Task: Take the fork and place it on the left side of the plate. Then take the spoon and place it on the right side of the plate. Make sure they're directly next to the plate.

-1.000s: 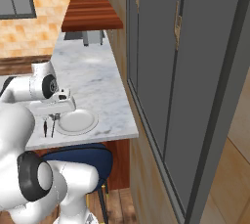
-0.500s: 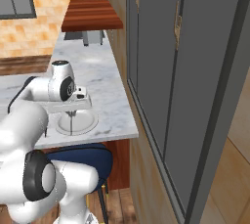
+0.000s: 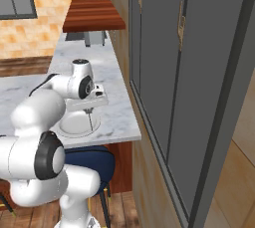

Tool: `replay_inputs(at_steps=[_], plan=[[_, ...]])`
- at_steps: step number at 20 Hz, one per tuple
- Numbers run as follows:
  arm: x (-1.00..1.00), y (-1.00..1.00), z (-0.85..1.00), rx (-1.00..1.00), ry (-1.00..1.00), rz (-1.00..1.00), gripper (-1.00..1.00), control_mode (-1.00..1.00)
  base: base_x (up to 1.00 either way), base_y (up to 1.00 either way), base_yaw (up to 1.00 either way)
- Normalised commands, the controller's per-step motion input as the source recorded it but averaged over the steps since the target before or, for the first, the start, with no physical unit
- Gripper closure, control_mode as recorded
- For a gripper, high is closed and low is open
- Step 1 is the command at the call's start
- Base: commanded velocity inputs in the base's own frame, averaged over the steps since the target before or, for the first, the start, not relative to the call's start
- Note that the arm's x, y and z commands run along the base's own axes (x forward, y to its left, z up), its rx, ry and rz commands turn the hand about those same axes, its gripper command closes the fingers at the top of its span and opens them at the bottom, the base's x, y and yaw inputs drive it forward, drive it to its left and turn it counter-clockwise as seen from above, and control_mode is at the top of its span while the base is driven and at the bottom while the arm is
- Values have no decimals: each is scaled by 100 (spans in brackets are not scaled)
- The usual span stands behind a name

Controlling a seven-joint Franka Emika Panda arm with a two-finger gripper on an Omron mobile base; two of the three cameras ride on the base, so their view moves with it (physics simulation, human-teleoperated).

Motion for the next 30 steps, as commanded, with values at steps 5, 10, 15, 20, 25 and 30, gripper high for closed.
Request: replay_inputs(at_steps=[5,10,15,20,25,30], plan=[[44,-27,-20,0,-1,5,100,-100,0,0,0],[42,-19,-32,0,-6,3,100,-100,0,0,0],[38,-15,-29,0,-15,1,100,-100,0,0,0],[35,-8,-31,0,-7,0,100,-100,0,0,0],[40,-1,-24,0,0,0,100,-100,0,0,0],[38,-3,-26,0,0,0,100,-100,0,0,0]])
